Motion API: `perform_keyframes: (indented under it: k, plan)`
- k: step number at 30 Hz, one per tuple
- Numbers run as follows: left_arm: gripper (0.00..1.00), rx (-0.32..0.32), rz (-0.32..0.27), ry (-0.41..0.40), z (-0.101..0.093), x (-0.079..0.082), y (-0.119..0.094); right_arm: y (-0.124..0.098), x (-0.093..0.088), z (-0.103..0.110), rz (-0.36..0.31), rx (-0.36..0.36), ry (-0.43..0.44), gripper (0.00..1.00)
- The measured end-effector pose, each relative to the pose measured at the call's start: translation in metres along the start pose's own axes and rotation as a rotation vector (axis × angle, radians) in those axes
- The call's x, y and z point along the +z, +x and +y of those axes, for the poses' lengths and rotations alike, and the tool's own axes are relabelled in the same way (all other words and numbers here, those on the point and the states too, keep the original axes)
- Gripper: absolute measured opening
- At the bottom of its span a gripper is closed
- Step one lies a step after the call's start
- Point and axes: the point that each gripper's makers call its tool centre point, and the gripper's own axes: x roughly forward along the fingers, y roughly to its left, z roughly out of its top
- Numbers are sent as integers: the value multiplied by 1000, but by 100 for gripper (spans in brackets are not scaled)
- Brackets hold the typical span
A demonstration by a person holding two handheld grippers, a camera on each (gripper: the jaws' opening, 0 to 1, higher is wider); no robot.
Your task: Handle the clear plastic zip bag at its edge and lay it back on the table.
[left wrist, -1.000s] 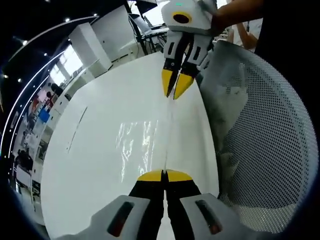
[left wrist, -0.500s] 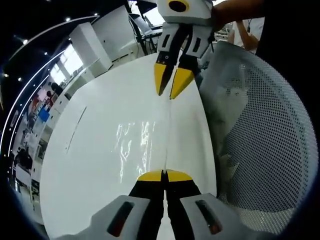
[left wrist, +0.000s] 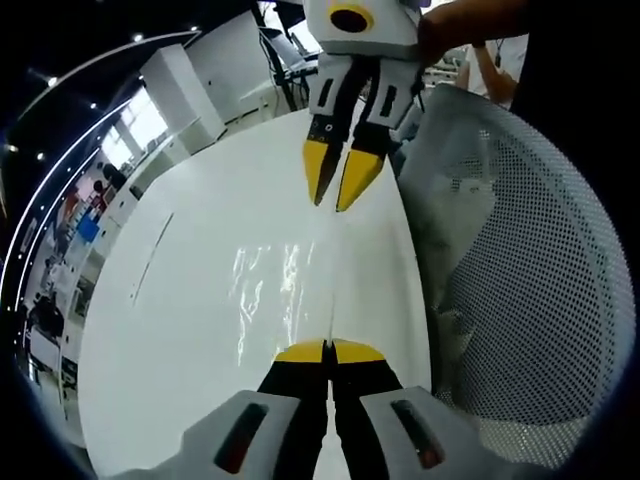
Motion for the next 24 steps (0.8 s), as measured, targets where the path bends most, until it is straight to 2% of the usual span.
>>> perform_keyframes:
  k: [8,18,20,24]
  plan:
    - [0,-3,-9,-7,0,3,0,6,2,7,2,27,-13,6]
    - [0,-10,-60,-11,-1,15,-2,17,3,15,8,61,-20,3]
    - [0,-10,-61,-13,-1,14,-2,18,4,16,2,65,-17,0]
    - [0,1,-58,-21,0,12,-2,19,5,18,-2,78,-7,0]
